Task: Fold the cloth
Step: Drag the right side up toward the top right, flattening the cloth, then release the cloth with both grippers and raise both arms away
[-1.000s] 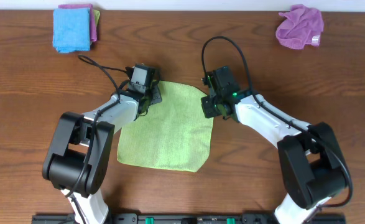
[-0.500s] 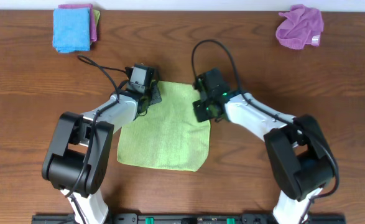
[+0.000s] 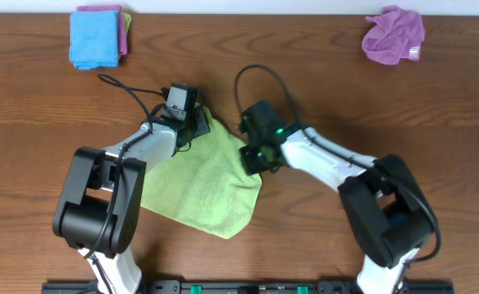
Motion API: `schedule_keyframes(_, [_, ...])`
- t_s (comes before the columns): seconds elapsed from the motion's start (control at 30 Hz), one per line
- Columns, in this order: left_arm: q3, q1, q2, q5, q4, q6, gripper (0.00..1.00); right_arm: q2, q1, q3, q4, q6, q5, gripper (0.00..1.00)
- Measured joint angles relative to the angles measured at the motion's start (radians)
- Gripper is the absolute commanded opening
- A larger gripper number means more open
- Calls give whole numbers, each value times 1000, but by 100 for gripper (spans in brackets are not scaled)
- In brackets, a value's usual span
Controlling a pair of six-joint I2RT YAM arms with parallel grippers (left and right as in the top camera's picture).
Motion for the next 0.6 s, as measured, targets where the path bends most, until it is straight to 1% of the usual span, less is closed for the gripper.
schedule_keyframes(0.13, [3, 1, 0, 2, -8, 0, 6, -1, -116, 0, 1, 24, 25, 2])
schedule_keyframes(0.27, [4, 1, 0, 3, -11, 0, 6, -1, -186, 3, 9, 32, 53, 2])
schedule_keyframes(0.6, [-3, 19, 0, 64, 11, -11, 6, 26, -194, 45, 43, 20, 119, 2])
